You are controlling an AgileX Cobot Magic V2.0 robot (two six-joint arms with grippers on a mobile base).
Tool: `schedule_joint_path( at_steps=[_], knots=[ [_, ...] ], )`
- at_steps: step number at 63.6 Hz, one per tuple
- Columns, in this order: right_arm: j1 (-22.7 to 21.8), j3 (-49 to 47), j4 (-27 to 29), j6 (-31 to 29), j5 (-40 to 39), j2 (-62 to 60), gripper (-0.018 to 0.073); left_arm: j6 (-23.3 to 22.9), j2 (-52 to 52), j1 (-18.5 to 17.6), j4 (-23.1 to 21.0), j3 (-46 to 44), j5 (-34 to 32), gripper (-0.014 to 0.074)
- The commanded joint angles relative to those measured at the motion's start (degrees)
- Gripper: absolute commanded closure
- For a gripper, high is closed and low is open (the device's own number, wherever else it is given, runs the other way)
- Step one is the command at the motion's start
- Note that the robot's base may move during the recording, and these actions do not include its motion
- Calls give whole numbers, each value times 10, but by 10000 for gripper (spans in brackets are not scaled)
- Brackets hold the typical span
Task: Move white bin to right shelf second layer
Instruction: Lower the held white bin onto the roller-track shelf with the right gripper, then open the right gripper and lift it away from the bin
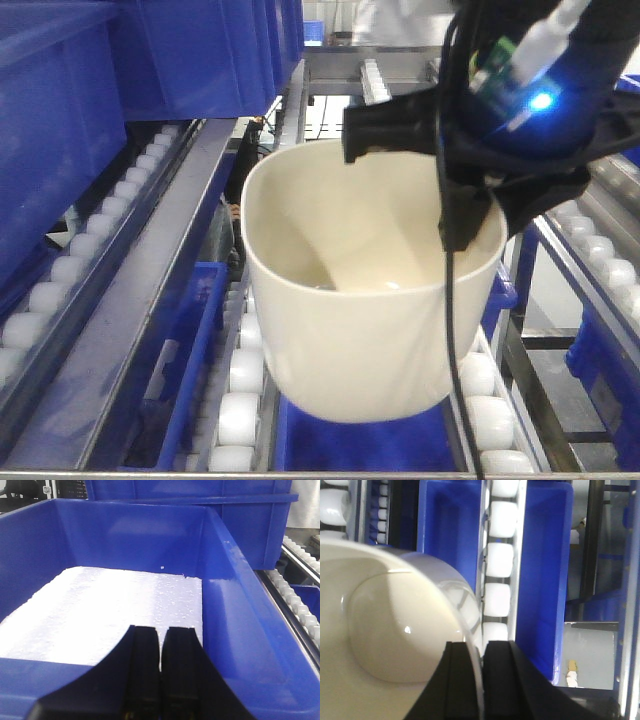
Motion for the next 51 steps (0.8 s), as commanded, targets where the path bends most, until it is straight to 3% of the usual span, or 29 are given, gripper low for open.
schedule_joint_path(
  at_steps=[1, 9, 20, 27, 41, 51],
  knots=[
    [0, -18, -26, 2, -18, -12, 499, -3, -9, 0, -3, 16, -47, 512],
    [0, -18, -25, 2, -20, -12, 470, -3, -9, 0, -3, 16, -47, 512],
    [-2, -18, -14, 2, -21, -12, 254, -3, -9, 0, -3, 16, -47, 512],
    [-1, -18, 6, 2, -31, -13, 169, -3, -9, 0, -3, 16, -47, 512],
    [-4, -18, 24, -59, -51, -31, 162, -3, -9, 0, -3, 16, -47, 512],
    [-40, -18, 51, -152, -46, -66, 165, -3, -9, 0, -3, 16, -47, 512]
  ],
)
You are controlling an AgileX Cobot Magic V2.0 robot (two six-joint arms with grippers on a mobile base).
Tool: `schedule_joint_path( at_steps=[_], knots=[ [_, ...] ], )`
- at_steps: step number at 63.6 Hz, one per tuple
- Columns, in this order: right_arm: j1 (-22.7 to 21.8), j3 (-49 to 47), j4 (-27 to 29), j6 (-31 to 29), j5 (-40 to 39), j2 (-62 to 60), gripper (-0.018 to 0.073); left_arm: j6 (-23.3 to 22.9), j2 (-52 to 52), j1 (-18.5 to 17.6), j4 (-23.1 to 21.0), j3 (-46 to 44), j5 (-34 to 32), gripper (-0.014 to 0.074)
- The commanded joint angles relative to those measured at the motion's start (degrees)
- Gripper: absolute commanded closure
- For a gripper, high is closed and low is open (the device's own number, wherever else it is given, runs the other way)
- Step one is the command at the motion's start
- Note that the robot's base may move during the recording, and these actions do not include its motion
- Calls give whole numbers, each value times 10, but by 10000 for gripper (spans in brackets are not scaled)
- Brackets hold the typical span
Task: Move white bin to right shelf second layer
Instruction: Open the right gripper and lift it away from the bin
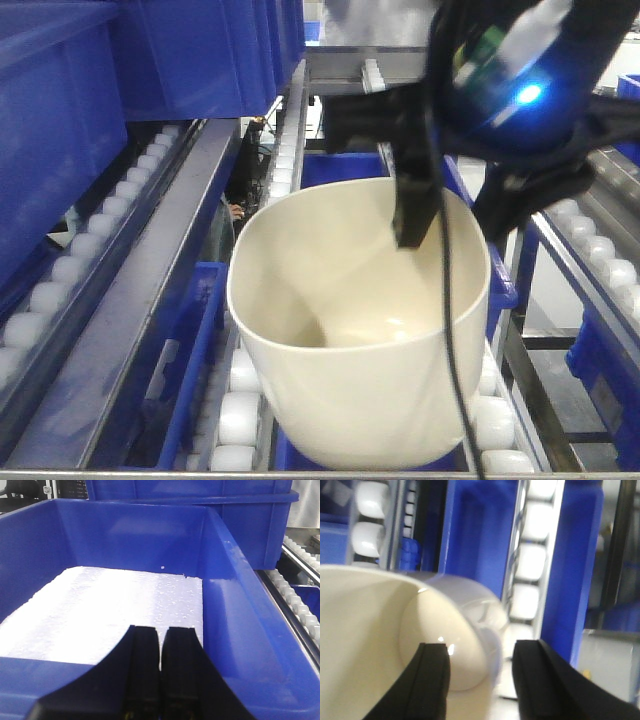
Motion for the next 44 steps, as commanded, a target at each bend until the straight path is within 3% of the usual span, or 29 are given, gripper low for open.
schedule_joint_path(
  at_steps=[1, 10, 18, 32, 38, 44],
  knots=[
    [-25, -18, 5, -66, -11, -46, 165, -3, -9, 0, -3, 16, -47, 512],
    [-81, -13, 68, -207, -8, -96, 172, -3, -9, 0, -3, 16, -47, 512],
    [-140, 19, 152, -325, -13, -156, 282, -3, -9, 0, -3, 16, -47, 512],
    [-251, 131, 210, -384, -52, -272, 505, -3, -9, 0, -3, 16, -47, 512],
    [-296, 177, 224, -400, -67, -331, 510, -3, -9, 0, -3, 16, -47, 512],
    [-346, 221, 254, -457, -86, -386, 509, -3, -9, 0, -3, 16, -47, 512]
  ],
)
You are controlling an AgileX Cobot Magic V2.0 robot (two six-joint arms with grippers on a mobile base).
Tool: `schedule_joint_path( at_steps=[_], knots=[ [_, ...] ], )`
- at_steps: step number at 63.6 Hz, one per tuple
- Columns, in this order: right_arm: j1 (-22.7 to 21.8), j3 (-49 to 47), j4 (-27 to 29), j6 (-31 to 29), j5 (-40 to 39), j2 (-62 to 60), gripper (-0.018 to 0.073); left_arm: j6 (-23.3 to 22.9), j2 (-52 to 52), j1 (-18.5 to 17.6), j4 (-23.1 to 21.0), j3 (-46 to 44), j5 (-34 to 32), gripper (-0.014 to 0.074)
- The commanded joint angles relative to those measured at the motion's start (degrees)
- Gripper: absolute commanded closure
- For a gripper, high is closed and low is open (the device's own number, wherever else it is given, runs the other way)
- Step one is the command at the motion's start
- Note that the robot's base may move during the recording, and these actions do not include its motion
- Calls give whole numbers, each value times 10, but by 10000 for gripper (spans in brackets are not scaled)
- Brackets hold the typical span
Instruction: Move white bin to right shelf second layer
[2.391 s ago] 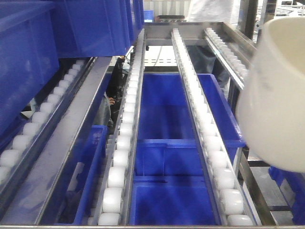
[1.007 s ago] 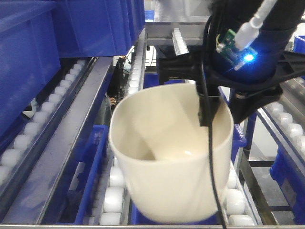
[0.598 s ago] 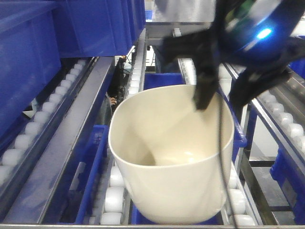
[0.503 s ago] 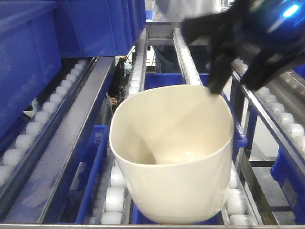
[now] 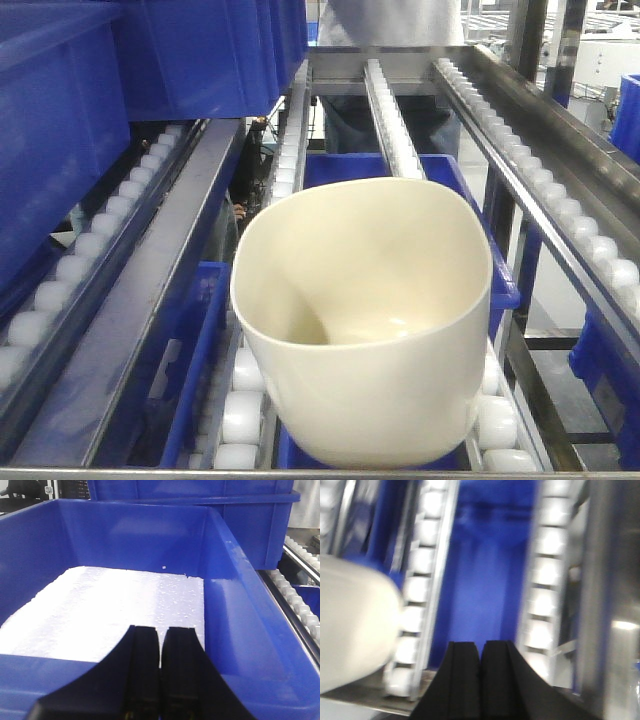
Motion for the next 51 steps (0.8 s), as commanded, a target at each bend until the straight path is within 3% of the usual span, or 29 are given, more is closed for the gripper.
schedule_joint_path(
  at_steps=[1, 11, 27, 51],
  knots=[
    [-41, 22, 27, -60, -53, -57, 509, -3, -9, 0, -3, 16, -47, 512],
    [-72, 85, 46, -131, -68, -164, 509, -3, -9, 0, -3, 16, -47, 512],
    [-72, 162, 47, -131, -121, -355, 510, -3, -9, 0, -3, 16, -47, 512],
    [-72, 172, 47, -131, -78, -506, 510, -3, -9, 0, -3, 16, -47, 512]
  ],
)
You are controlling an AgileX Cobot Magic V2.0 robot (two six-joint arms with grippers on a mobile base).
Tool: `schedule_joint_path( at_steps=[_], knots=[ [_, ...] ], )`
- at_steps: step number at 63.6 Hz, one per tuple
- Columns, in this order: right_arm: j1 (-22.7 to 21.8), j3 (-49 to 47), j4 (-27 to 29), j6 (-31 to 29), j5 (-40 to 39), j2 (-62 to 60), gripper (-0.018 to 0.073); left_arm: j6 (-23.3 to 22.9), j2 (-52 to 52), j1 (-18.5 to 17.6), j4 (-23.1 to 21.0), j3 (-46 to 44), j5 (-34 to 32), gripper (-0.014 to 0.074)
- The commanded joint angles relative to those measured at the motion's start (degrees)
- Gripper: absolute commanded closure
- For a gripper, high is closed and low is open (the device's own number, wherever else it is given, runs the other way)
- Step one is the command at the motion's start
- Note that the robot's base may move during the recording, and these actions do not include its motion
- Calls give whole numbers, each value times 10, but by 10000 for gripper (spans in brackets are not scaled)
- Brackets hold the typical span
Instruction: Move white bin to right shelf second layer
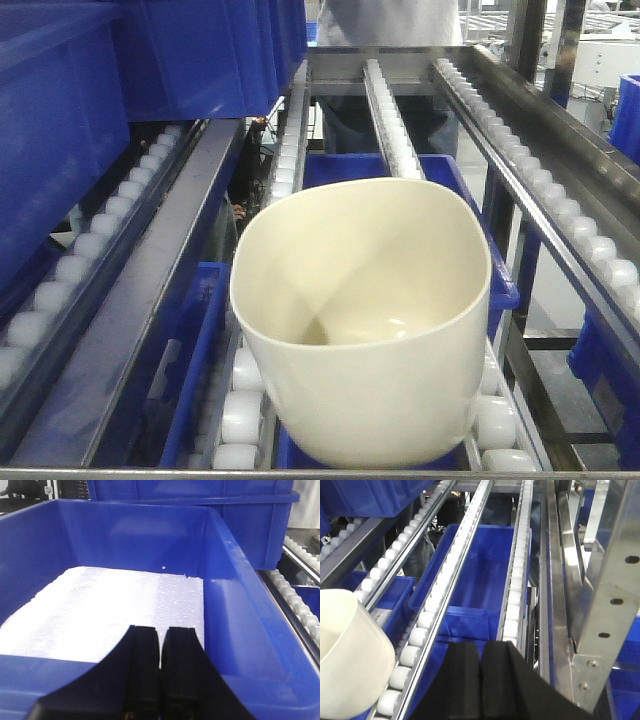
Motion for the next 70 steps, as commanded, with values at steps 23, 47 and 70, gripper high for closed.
schedule_joint_path(
  at_steps=[23, 47, 70],
  knots=[
    [-2, -15, 4, -9, -41, -7, 510, -3, -9, 0, -3, 16, -47, 512],
    [-19, 123, -69, -9, -272, -10, 510, -3, -9, 0, -3, 16, -47, 512],
    [-18, 196, -25, -7, -364, -10, 510, -3, -9, 0, -3, 16, -47, 512]
  ],
)
